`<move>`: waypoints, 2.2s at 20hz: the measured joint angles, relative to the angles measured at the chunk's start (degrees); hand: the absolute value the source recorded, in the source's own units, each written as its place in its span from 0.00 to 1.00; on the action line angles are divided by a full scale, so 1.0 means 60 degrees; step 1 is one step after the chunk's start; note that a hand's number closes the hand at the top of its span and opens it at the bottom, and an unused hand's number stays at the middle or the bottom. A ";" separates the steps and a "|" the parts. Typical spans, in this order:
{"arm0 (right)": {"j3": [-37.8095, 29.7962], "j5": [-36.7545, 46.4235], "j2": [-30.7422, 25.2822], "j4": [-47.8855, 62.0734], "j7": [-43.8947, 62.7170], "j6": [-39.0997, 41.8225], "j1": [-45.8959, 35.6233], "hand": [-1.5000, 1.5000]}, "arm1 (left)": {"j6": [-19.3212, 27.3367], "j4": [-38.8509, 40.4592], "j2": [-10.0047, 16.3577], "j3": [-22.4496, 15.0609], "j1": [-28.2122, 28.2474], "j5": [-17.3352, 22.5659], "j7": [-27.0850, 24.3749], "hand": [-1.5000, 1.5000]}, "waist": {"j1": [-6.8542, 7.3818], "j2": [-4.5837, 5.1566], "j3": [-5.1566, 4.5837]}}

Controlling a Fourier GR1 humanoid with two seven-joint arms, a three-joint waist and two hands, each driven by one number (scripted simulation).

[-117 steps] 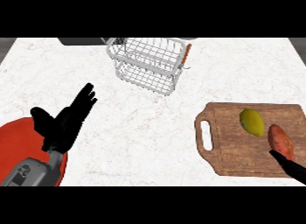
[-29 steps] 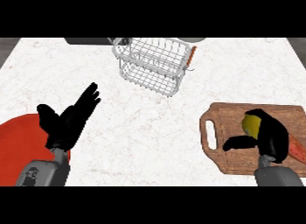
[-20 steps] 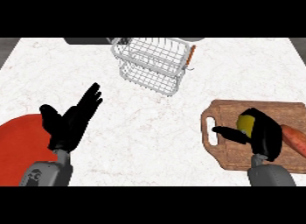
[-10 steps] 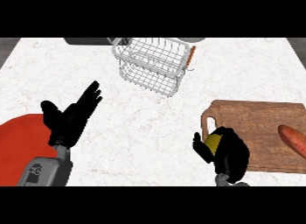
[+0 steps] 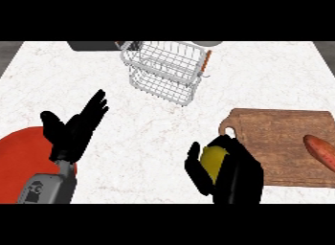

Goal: Pick the lemon from the cutting board and place it in the tiered basket

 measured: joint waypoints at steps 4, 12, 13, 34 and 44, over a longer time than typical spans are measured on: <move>0.0542 0.1052 -0.0002 -0.1125 0.0375 0.0690 -0.0541 1.00 | 0.0026 0.0068 -0.0046 -0.0048 0.0005 -0.0073 -0.0055 0.50 | -0.0039 0.0005 -0.0001; 0.0389 0.1873 -0.0013 -0.2159 0.0449 0.2173 -0.2165 1.00 | -0.0007 -0.0065 -0.0109 -0.0115 -0.0004 -0.0026 0.0075 0.50 | 0.0140 0.0059 -0.0006; 0.0266 0.1848 -0.0013 -0.2144 0.0430 0.2376 -0.2410 1.00 | 0.0004 -0.0053 -0.0113 -0.0133 -0.0022 -0.0057 0.0077 0.50 | 0.0174 0.0073 -0.0007; -0.4761 -0.0766 0.0052 0.2710 0.0204 0.3870 -0.9001 1.00 | -0.0095 0.0132 -0.0319 -0.0372 -0.0645 -0.0154 0.0244 0.50 | 0.0759 0.0289 0.0031; -0.6325 -0.1455 0.0057 0.6522 -0.0563 0.1964 -1.0633 1.00 | -0.0236 0.0369 -0.0371 -0.0394 -0.0754 -0.0199 -0.0045 0.50 | 0.0931 0.0422 0.0045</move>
